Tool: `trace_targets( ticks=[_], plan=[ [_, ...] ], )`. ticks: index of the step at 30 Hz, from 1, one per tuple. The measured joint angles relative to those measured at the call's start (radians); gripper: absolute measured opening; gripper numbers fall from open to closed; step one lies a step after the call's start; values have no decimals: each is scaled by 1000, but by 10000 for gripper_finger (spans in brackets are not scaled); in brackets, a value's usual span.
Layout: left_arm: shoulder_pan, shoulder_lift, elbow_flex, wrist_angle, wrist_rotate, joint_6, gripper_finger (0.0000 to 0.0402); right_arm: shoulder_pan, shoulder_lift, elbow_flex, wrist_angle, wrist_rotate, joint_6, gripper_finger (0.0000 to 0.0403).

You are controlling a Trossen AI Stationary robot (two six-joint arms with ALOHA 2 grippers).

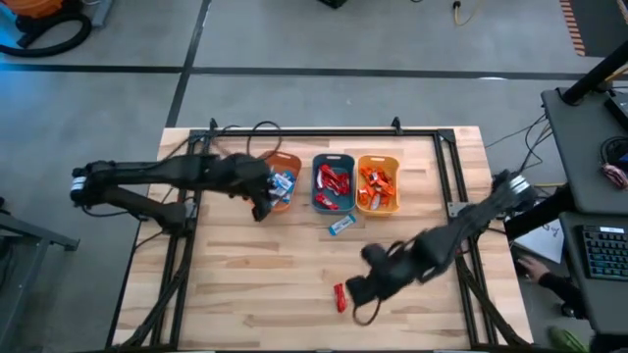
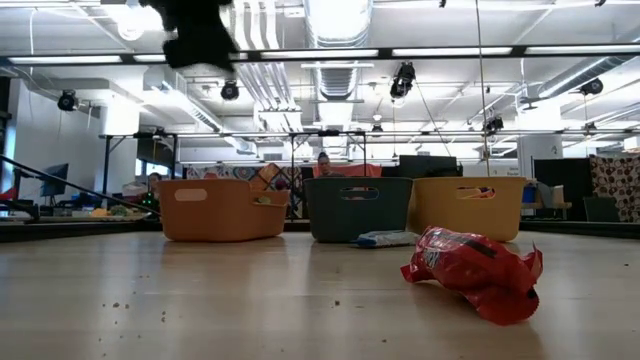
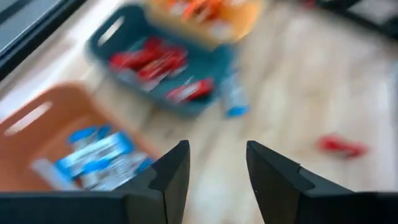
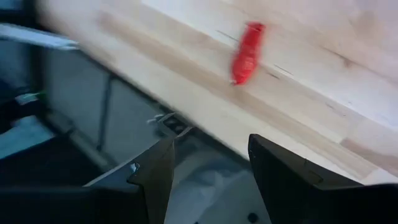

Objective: Sort candy
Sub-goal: Put the red chocolate bar into the blue bin

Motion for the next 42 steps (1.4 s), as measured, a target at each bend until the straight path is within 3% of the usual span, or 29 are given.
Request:
trace_targets(
  ticks=[3, 9, 14, 23, 29, 34, 42],
  plan=[
    [-97, -71, 0, 74, -32, -68, 136, 16, 105, 19, -3, -1, 51, 196],
    [-285, -157, 0, 135, -221, -116, 130, 12, 292, 85, -5, 2, 20, 196],
    [-366, -178, 0, 136, -303, -161, 129, -4, 395, 132, -6, 4, -16, 196],
    [-386, -168, 0, 137, -304, -184, 129, -38, 535, 180, 8, -12, -70, 171],
    [-386, -164, 0, 135, -304, -183, 129, -46, 578, 227, 18, -30, -85, 102],
    [-385, -164, 0, 134, -304, -183, 129, -46, 576, 230, 17, -37, -87, 20],
    [-385, -163, 0, 133, -302, -183, 129, -46, 477, 229, 8, -4, -93, 9]
  ],
)
